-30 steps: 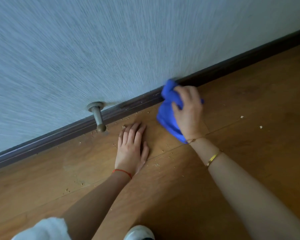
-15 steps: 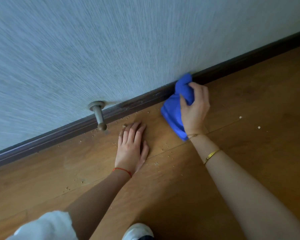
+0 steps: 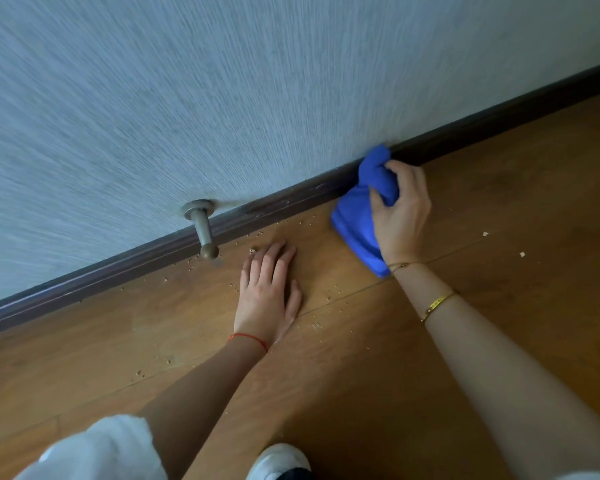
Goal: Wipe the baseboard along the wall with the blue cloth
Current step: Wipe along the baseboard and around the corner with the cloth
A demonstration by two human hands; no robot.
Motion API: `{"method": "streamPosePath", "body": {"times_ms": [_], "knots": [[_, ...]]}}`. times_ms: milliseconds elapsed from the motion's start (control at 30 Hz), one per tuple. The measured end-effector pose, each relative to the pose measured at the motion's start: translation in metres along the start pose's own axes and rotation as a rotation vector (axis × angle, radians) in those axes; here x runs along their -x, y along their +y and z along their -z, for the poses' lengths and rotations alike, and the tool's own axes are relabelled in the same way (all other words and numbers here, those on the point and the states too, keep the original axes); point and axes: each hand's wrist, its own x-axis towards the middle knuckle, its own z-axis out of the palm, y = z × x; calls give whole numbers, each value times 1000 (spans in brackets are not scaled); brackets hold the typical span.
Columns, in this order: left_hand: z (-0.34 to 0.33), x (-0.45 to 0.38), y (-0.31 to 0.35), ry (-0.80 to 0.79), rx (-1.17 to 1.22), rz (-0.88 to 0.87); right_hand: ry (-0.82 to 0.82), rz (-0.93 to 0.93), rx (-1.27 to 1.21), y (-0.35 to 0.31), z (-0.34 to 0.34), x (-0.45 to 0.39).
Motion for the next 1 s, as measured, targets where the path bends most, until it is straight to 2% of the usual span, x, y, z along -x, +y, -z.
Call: {"method": "streamPosePath", "body": {"times_ms": [67, 200, 300, 367, 500, 567, 700, 767, 833, 933, 1000], "knots": [[-1, 0, 0, -4, -5, 3, -6, 7, 23, -4, -3, 2], [-1, 0, 0, -5, -16, 2, -141, 215, 77, -31, -20, 28], [0, -1, 0, 3, -14, -7, -235, 304, 91, -26, -15, 23], [1, 0, 0, -2, -10, -5, -206, 257, 97, -11, -4, 13], [0, 0, 0, -13, 7, 1, 42, -62, 41, 7, 12, -13], [0, 1, 0, -22, 4, 4, 26, -41, 48, -1, 7, -9], [-1, 1, -1, -13, 1, -5, -140, 218, 70, -23, -13, 21], [-1, 1, -2, -3, 5, -16, -177, 248, 61, -16, -10, 17], [0, 1, -1, -3, 8, -18, -135, 180, 57, -1, 0, 4], [1, 2, 0, -10, 5, -8, 42, -54, 54, 19, 16, -20], [2, 1, 1, -9, 1, -2, 85, -106, 60, 21, 18, -28]]}}
